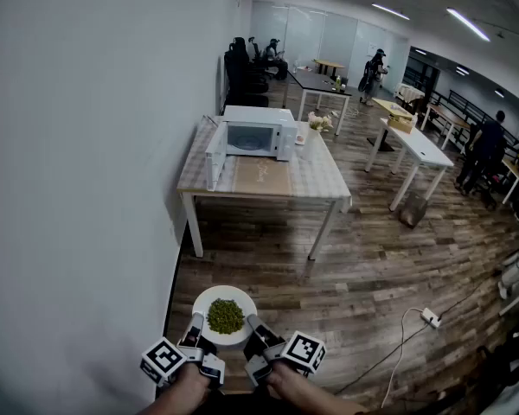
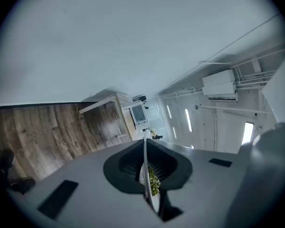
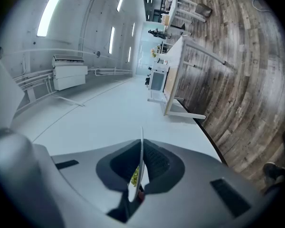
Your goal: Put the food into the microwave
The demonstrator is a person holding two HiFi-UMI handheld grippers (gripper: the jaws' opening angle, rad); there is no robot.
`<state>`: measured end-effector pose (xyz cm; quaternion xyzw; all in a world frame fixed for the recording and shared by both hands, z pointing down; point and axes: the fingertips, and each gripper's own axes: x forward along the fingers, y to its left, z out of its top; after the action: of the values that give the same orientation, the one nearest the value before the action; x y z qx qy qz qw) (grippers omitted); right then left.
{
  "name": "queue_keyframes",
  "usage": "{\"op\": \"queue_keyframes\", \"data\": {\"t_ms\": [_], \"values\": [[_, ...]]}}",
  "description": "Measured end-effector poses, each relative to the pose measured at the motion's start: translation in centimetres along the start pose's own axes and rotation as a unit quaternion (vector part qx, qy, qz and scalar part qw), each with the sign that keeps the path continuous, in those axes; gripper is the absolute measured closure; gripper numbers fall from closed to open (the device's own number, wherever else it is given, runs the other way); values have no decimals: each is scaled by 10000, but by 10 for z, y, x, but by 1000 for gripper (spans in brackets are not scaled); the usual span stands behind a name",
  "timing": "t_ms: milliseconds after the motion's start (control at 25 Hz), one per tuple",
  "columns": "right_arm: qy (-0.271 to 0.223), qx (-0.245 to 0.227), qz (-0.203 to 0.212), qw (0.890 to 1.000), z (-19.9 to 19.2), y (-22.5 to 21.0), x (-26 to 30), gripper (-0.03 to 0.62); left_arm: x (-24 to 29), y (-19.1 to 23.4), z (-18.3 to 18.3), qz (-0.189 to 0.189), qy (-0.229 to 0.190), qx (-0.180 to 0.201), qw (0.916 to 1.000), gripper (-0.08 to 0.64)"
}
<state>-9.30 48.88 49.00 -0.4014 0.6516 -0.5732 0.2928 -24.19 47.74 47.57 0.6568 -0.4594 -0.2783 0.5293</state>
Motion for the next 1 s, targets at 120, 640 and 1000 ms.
{"op": "queue_keyframes", "data": {"t_ms": [120, 640, 1000], "values": [[-1, -16, -18, 10000, 7, -2, 3, 572, 8, 1, -2, 8, 1, -48, 10000, 539], [-116, -182, 7, 9998, 22, 1, 6, 572, 22, -1, -7, -83, 118, -110, 9998, 540], [-226, 31, -17, 9997, 17, 0, 7, 572, 20, -3, 0, -176, 202, -61, 9996, 540]]}}
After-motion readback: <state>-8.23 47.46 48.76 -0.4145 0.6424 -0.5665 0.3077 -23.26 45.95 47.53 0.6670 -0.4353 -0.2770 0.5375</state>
